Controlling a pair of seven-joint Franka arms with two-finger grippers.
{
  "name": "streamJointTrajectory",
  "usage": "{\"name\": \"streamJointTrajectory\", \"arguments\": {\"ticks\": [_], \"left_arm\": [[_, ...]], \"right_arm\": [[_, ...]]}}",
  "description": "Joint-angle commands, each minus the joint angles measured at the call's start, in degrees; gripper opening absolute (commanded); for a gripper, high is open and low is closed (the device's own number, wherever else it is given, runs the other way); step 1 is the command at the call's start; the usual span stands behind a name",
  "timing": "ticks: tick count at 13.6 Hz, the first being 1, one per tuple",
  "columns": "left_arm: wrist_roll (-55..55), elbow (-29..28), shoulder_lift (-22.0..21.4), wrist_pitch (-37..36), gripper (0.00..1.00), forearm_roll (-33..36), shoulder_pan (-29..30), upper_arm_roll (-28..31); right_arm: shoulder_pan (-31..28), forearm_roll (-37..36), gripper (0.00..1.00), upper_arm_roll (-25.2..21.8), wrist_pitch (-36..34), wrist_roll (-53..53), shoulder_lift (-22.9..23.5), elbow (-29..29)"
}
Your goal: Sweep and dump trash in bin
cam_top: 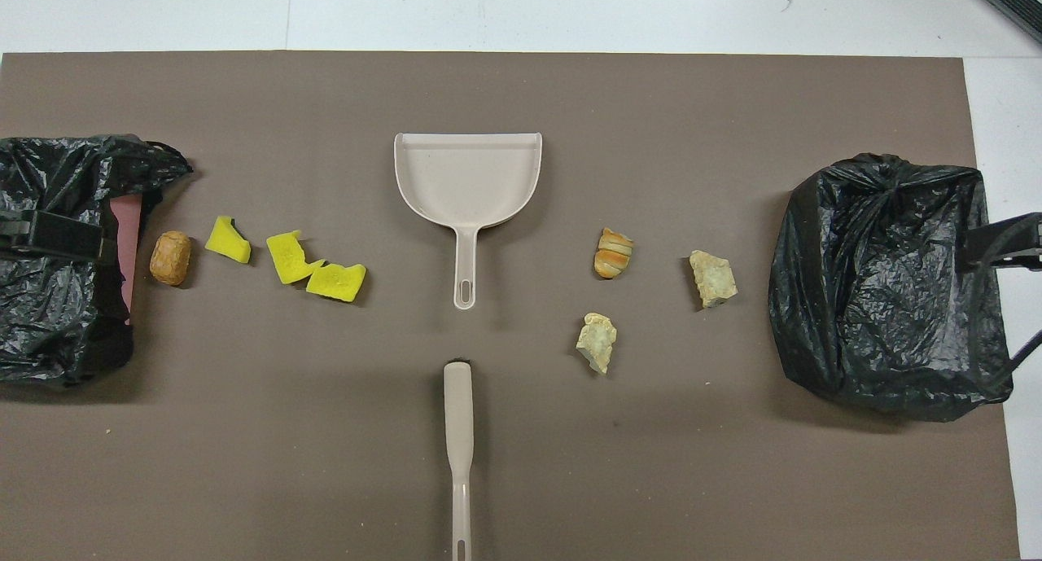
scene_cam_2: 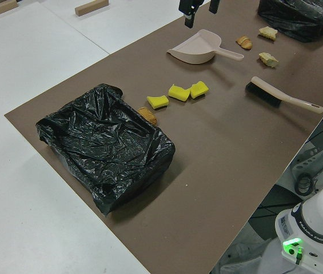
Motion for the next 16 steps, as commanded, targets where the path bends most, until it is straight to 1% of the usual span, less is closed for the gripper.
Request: {"name": "streamJointTrajectory", "arguments": {"ticks": [1, 4, 7, 11, 14, 16], "left_arm": [[0.2, -1.6, -1.2, 1.1, 1.00, -0.2, -0.4, 0.2], [0.1, -1.5, -1.2, 1.1, 1.00, -0.2, -0.4, 0.3], [0.0, -1.0, -0.9, 1.2, 1.00, -0.2, -0.4, 0.0], [-0.3, -1.9, -1.4, 1.2, 1.00, -0.3, -0.6, -0.4], [-2.0, -3.6, -2.0, 1.2, 1.00, -0.3, -4.2, -0.4], [-6.9, -7.3, -3.4, 2.1, 1.00, -0.3, -8.5, -0.4]], "right_arm": [[-0.1, 0.0, 1.00, 0.0, -0.5, -0.7, 0.2, 0.7], [0.3, -0.6, 1.00, 0.1, -1.1, -0.2, 0.0, 0.5], [0.6, 0.4, 1.00, 0.6, -0.7, -0.4, 0.0, 0.5], [0.5, 0.4, 1.00, 0.9, -1.1, -0.5, 0.0, 0.5], [0.7, -0.5, 1.00, 1.1, -1.2, -0.8, -0.7, 0.3], [0.6, -0.2, 1.00, 1.1, -1.1, -1.0, -1.2, -0.2]]}}
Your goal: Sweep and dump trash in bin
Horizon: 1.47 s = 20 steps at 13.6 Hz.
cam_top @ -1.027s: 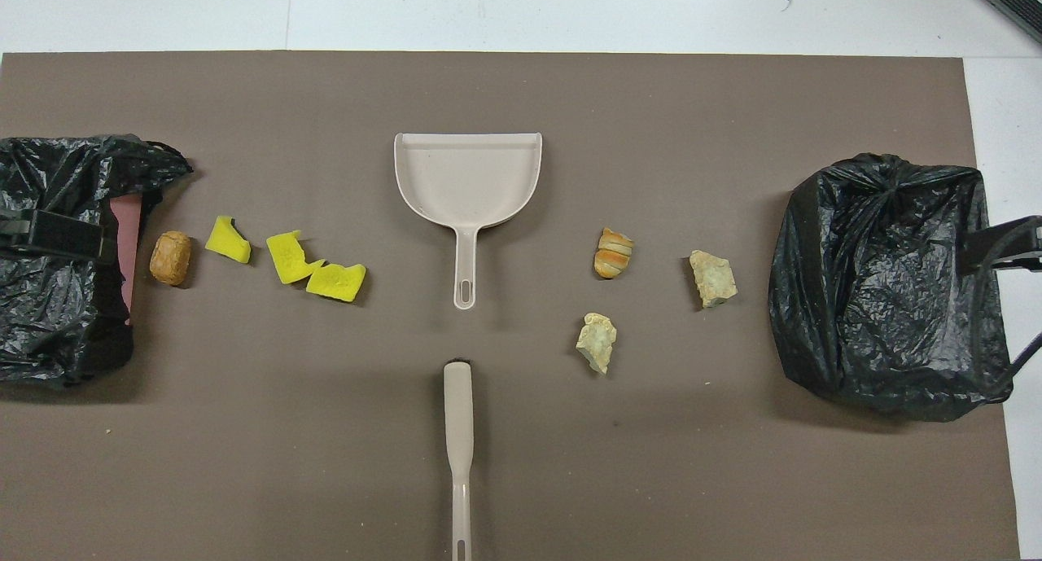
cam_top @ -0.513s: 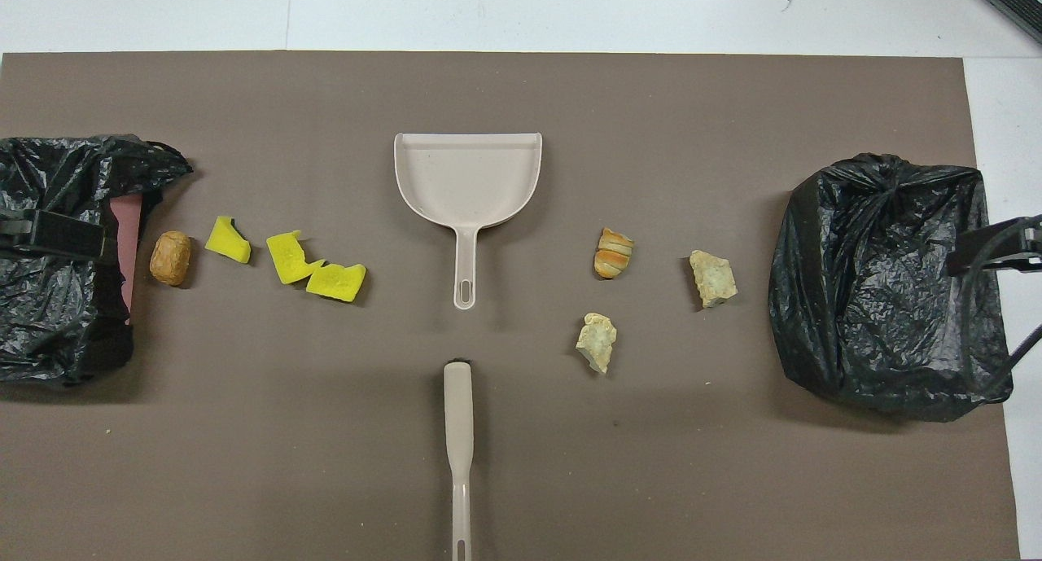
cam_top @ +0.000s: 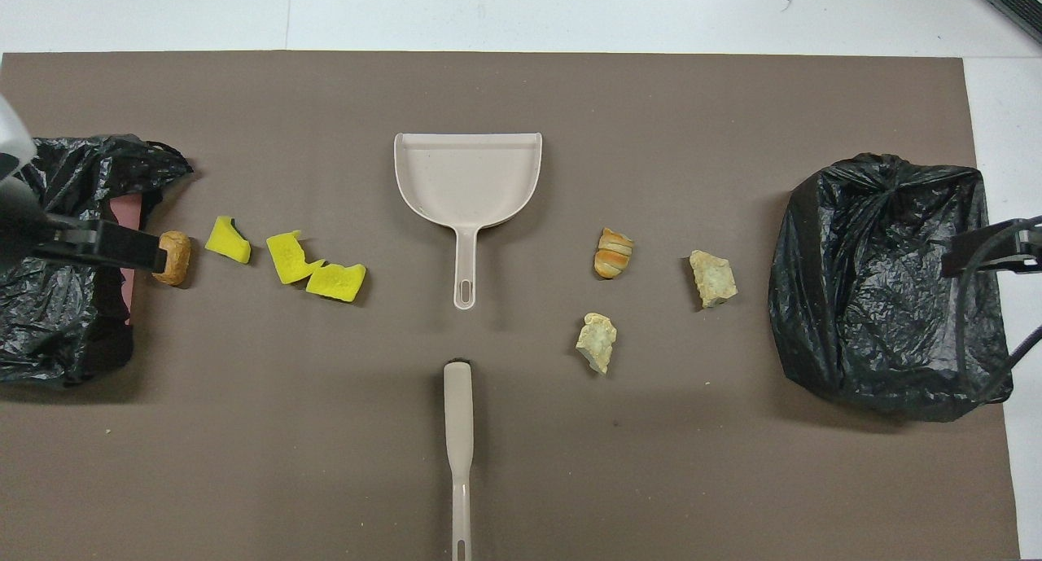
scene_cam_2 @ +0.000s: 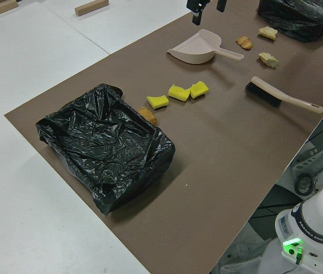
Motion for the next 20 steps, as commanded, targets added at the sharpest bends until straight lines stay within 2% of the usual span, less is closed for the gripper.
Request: {"name": "streamJointTrajectory", "arguments": {"ticks": [1, 4, 9, 15, 17, 20], "left_arm": [[-5.1, -8.7, -4.5, 3.8, 1.00, -0.3, -6.4, 0.7], [-13.0, -20.1, -9.5, 11.2, 1.00, -0.3, -13.4, 0.7], [-21.4, -31.1, -13.8, 16.6, 1.00, -0.3, -22.2, 0.6], [-22.4, -35.8, -13.2, 20.5, 1.00, -1.0, -28.8, 0.3], [-25.8, -37.4, -13.5, 20.8, 1.00, -1.0, -29.1, 0.3], [-26.1, -40.0, -14.0, 21.6, 1.00, -1.0, -32.4, 0.3]], "right_arm": [[-0.3, 0.3, 1.00, 0.3, -0.5, -0.9, -0.5, -0.2], [-0.5, -0.5, 1.00, 0.3, -1.1, -1.0, 0.4, 0.5], [0.9, -0.1, 1.00, 0.5, -1.1, -1.0, 3.8, 2.1], [1.5, -0.2, 1.00, 4.5, -0.8, -1.0, 12.4, 8.4], [1.6, -0.2, 1.00, 5.4, 0.3, -0.9, 15.0, 10.1], [5.0, -0.9, 1.00, 5.3, 2.5, -0.3, 18.3, 11.9]]}}
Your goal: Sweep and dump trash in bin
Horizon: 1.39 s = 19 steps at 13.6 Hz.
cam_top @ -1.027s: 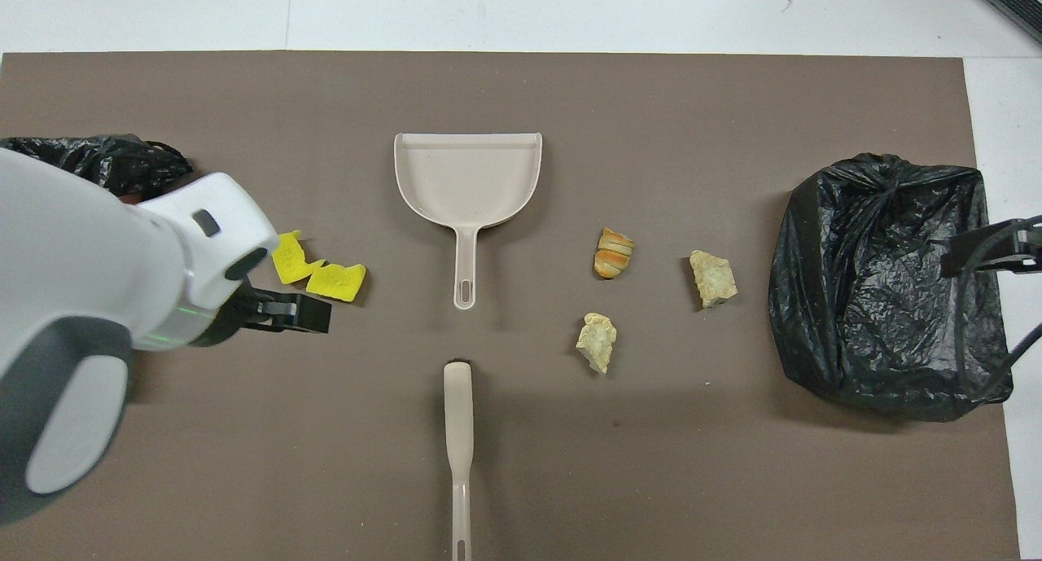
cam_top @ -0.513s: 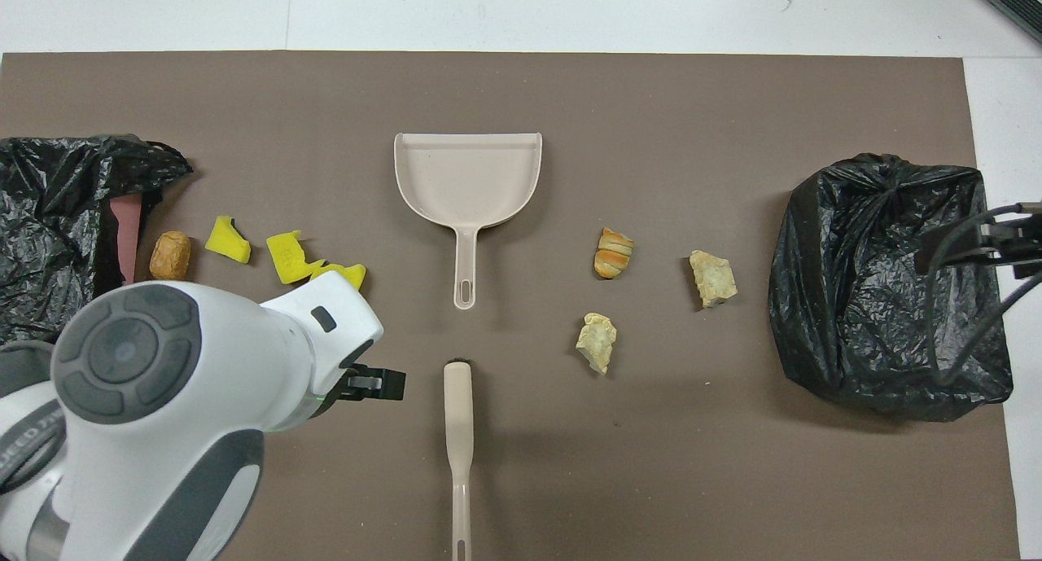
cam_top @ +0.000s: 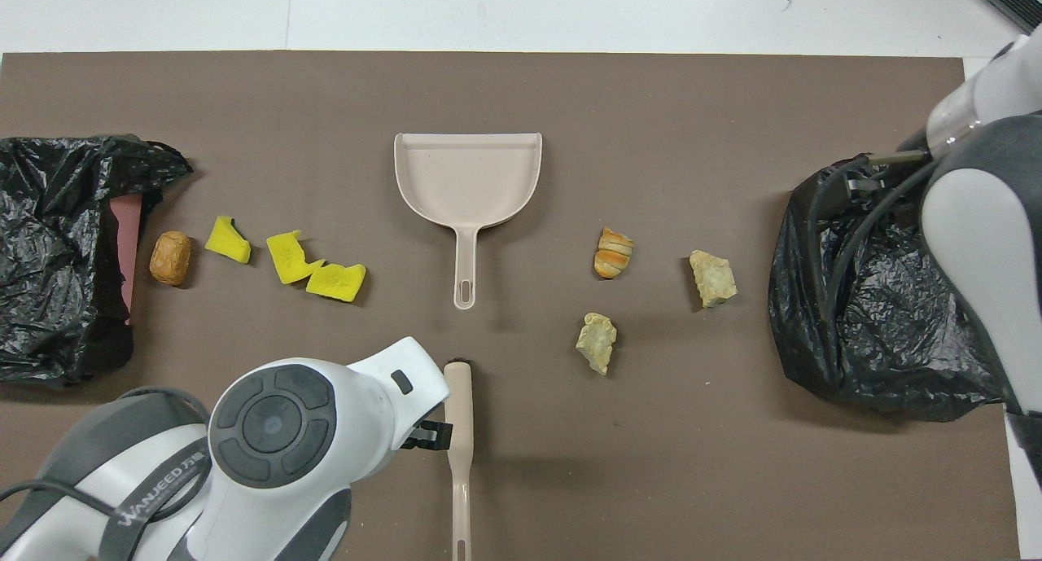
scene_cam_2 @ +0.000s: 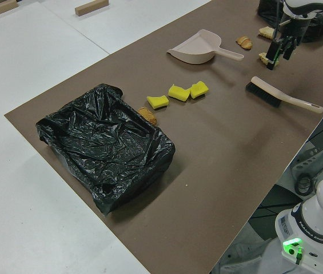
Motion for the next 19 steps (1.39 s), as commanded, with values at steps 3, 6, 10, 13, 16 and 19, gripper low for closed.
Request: {"name": "streamJointTrajectory", "arguments": {"ticks": [3, 6, 10, 13, 16, 19], "left_arm": [[-4.4, -7.4, -2.1, 4.6, 1.00, -0.8, -8.0, 1.0], [-7.5, -11.0, -1.8, 8.9, 1.00, -0.8, -10.8, 1.0], [-8.5, -12.0, -1.8, 8.9, 1.00, -0.8, -11.0, 0.9], [-8.8, -13.3, -1.7, 10.5, 1.00, -0.8, -12.4, 0.9], [-9.1, -13.3, -1.2, 10.7, 1.00, -0.8, -12.5, 0.9], [-9.3, -13.3, 0.1, 11.9, 1.00, -1.3, -12.7, 0.9]], "right_arm": [[2.4, -0.8, 1.00, 0.4, 2.5, 1.3, 3.9, 3.2], [3.3, -0.4, 1.00, 0.4, 4.2, 3.6, 5.4, 3.3], [5.9, 0.1, 1.00, 1.1, 9.7, 8.9, 8.5, 3.3], [7.8, 2.0, 1.00, 1.8, 13.0, 13.6, 10.4, 3.0], [11.9, 2.1, 1.00, 1.8, 17.7, 20.3, 12.6, 2.8], [15.4, 2.0, 1.00, 1.8, 20.6, 25.1, 14.7, 2.9]]}}
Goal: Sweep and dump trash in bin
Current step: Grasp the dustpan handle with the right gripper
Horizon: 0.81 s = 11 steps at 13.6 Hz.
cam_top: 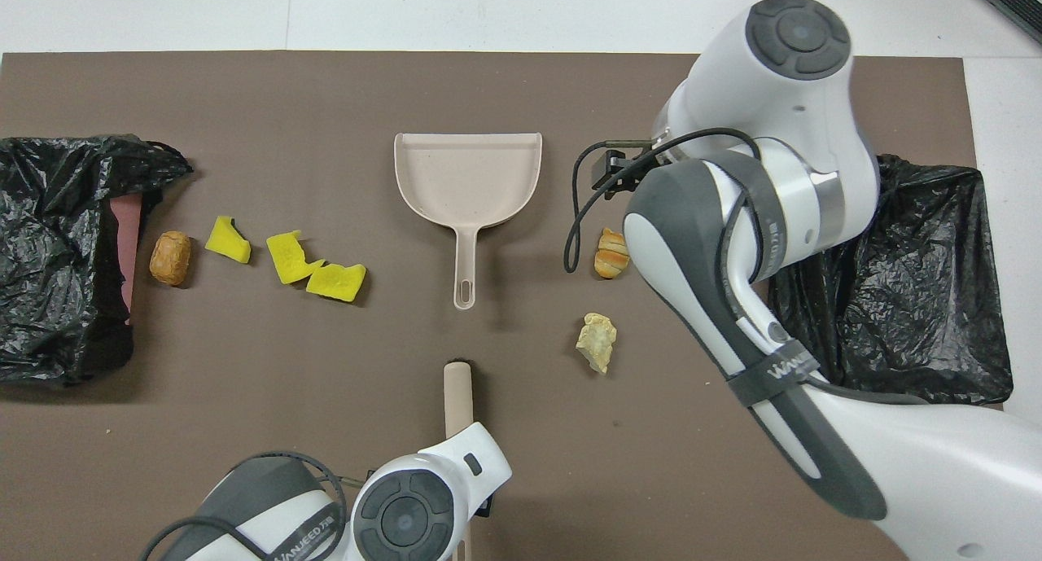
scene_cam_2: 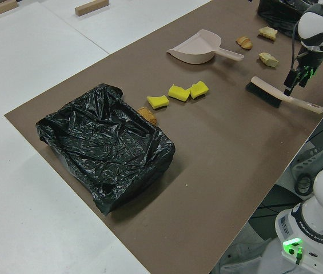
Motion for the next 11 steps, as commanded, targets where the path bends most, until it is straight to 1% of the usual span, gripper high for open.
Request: {"name": "streamJointTrajectory", "arguments": {"ticks": [1, 2, 5, 7, 8, 9, 11], "left_arm": [[-2.3, -1.7, 1.4, 3.4, 1.00, -1.2, -2.6, 0.9], [-3.6, -2.0, 2.4, 4.2, 1.00, -1.2, -3.5, 0.9], [-5.9, -4.6, 2.2, 7.6, 1.00, -4.0, -5.0, 0.9], [-6.0, -5.9, 1.8, 7.8, 1.00, -5.0, -5.1, 0.9], [-6.0, -6.1, 2.3, 7.9, 1.00, -5.4, -5.1, 0.9], [-6.0, -6.8, 2.4, 8.4, 1.00, -5.6, -5.2, 0.9], [-6.1, -6.8, 2.4, 8.5, 0.98, -5.7, -5.2, 0.9]], "right_arm": [[3.0, 0.6, 1.00, 0.1, 2.7, 5.7, 2.5, 1.2], [4.7, 0.1, 1.00, 0.1, 3.7, 8.4, 3.1, 1.2], [8.2, 0.0, 1.00, -0.2, 6.7, 14.9, 5.3, 1.6], [10.6, -0.6, 1.00, -0.4, 9.6, 18.5, 6.8, 1.7], [11.7, -0.7, 1.00, -0.4, 11.0, 19.4, 7.5, 1.8], [12.1, -0.7, 1.00, -0.4, 12.0, 19.8, 8.3, 2.4], [14.2, -0.8, 1.00, -0.4, 12.1, 20.8, 11.0, 6.0]]}}
